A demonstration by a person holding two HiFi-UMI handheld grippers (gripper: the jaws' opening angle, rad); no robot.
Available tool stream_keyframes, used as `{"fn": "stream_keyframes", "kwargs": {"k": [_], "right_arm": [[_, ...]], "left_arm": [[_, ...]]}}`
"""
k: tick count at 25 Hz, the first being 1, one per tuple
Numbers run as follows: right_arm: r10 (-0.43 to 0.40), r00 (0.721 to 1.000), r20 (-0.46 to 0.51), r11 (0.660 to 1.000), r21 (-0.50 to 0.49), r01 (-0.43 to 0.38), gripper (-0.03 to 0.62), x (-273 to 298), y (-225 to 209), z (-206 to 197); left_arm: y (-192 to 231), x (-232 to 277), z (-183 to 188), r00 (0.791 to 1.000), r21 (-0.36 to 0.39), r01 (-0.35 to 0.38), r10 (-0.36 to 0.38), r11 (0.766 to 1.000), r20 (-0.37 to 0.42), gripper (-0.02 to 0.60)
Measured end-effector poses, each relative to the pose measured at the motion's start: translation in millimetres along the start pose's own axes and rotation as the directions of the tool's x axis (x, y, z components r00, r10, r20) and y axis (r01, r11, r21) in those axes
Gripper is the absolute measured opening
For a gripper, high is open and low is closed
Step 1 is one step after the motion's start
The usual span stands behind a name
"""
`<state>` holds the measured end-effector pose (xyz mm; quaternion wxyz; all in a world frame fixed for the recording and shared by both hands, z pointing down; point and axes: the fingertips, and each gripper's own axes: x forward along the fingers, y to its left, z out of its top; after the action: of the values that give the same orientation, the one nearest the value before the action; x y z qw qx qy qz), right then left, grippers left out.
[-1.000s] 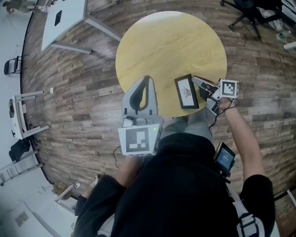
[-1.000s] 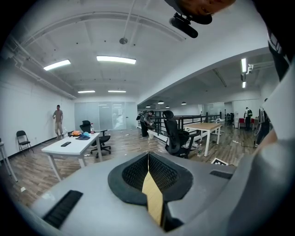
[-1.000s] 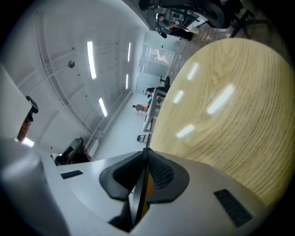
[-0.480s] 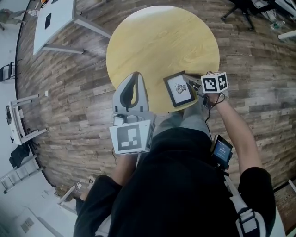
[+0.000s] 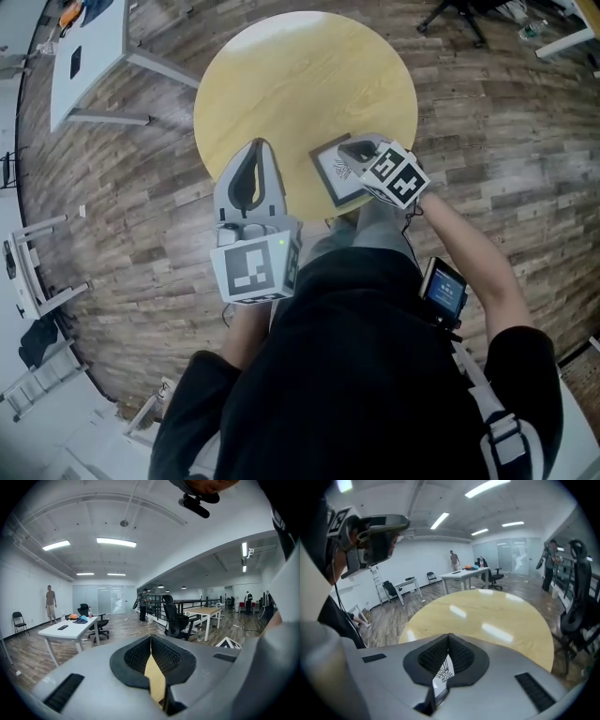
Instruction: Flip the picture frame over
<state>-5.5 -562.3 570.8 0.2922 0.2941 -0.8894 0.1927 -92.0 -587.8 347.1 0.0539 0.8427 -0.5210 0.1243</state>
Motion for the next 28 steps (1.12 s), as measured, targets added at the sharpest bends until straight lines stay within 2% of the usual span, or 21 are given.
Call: {"fn": "stream_keyframes", "kwargs": {"k": [3,5,9,12,15,20,28], "right_arm": [[-0.034,0.994,0.105,0.988,-0.143,0.049,0.018,-25.1,21.8,46.1],[-0.058,0.978,0.201,0.979,-0.18,0.095,0.018,-45.7,32.6,81.2],[-0.142,0.911,0.388,0.965,-0.153,0.215,0.018,-96.4,40.4,142.5],[-0.23,0.846,0.481,0.952,-0.071,0.299,0.018,-136.5,36.1,160.8],[-0.284,0.803,0.524,0.939,-0.019,0.344,0.018,-163.3,34.7,166.1],[-0.349,0.77,0.535,0.924,0.06,0.377,0.018,-187.9,30.6,160.8],[-0.383,0.757,0.529,0.914,0.099,0.393,0.018,-195.3,27.4,151.8]], "left_arm": [[-3.3,-7.5,5.8,1.0,-0.004,0.006,-0.006,1.0,0.024,0.023],[-5.1,-12.0,10.5,0.998,0.002,0.022,-0.022,1.0,0.054,0.023],[-8.1,-21.7,23.2,0.995,-0.006,0.034,-0.034,0.999,0.093,0.023],[-12.7,-30.4,28.5,0.995,-0.032,0.027,-0.024,0.999,0.099,0.023],[-14.1,-36.1,30.7,0.993,-0.046,0.034,-0.029,0.998,0.113,0.023],[-20.0,-40.2,35.4,0.985,-0.028,0.074,-0.068,0.997,0.156,0.023],[-27.3,-40.1,37.0,0.982,-0.017,0.098,-0.094,0.995,0.166,0.022]]}}
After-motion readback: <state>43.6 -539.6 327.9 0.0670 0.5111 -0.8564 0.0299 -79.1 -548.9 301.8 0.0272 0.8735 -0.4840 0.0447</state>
